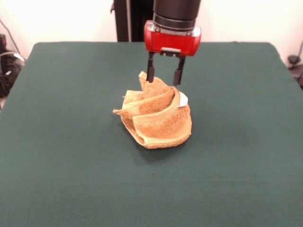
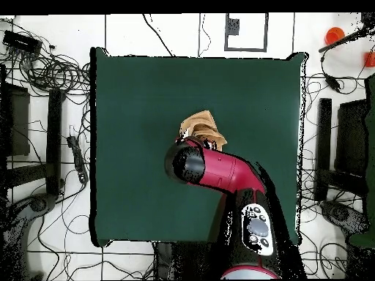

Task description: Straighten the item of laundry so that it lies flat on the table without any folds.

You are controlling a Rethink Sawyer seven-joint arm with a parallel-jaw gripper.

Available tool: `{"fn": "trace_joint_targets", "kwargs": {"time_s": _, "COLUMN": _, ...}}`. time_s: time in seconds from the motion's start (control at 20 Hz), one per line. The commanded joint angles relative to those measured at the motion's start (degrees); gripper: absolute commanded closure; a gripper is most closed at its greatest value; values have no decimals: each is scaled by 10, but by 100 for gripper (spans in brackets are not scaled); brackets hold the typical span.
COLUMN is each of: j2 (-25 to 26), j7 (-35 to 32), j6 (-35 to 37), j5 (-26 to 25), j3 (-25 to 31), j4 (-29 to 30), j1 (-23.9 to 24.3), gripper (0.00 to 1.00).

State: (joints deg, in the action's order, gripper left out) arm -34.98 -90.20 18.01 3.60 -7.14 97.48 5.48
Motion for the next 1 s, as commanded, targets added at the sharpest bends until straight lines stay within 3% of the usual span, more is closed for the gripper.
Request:
{"fn": "trace_joint_targets", "kwargs": {"time_s": 0.05, "j2": 44, "j7": -103, "j6": 21, "j5": 12, "j3": 26, "j4": -14, "j1": -8, "gripper": 0}}
{"fn": "trace_joint_targets", "kwargs": {"time_s": 1.0, "j2": 62, "j7": -106, "j6": 2, "j5": 5, "j3": 23, "j4": -29, "j1": -8, "gripper": 0}}
